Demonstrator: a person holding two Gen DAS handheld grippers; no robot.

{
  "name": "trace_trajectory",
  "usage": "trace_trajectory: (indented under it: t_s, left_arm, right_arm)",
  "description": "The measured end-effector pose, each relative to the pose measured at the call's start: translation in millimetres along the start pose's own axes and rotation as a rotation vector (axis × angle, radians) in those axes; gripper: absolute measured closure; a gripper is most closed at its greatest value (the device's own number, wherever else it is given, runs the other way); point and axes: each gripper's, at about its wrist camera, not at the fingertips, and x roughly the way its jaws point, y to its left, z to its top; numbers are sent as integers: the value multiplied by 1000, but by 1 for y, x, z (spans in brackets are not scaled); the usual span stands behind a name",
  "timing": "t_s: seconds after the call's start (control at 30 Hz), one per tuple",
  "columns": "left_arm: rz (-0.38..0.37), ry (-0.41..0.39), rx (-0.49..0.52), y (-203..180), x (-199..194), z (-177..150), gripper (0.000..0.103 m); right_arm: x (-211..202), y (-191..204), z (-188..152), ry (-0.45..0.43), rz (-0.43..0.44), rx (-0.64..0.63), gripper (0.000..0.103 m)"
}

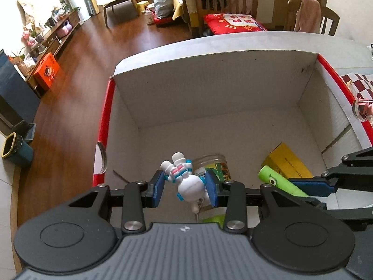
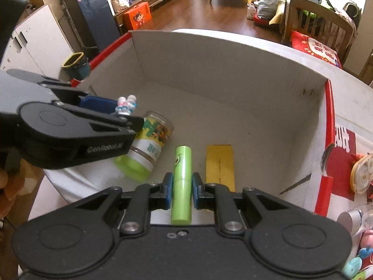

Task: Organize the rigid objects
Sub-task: 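Open left tool dropping figurine in box while right tool releases highlighter, then lift both open tools out of the shoebox back toward the pile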

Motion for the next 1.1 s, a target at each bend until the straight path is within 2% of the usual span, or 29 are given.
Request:
trace_trajectory:
  t_s: [0.07,0.2,0.37,0.47,0.6,0.77,0.87,1.1]
  left_arm:
    - [-8,2,-4,0,0,0,66]
    - [-14,4,-9,0,0,2,65]
    - [-41,8,-39,4,-1,-1,65]
    - [-46,14,-58,5,-3,-4,65]
    - [-52,19,-84,9,-6,-7,62]
    - [-55,-6,-94,7,-17,-11,50]
    - [-59,-17,-96,5,-23,-12,50]
    - [-60,-45,-96,0,-44,-20,50]
  right_arm:
    - [1,0,-1,6,-9,0,87]
    - [0,-1,0,6,-6,0,80]
    - [-4,0,-1,3,-1,2,78]
    - [-7,-3,1,-4,7,15,73]
    - [-16,-6,0,-23,17,19,70]
    - [-26,-9,-4,-44,36,14,64]
    - [-33,-8,-6,-57,42,4,63]
    - [-56,-10,-12,-108,70,-1,55]
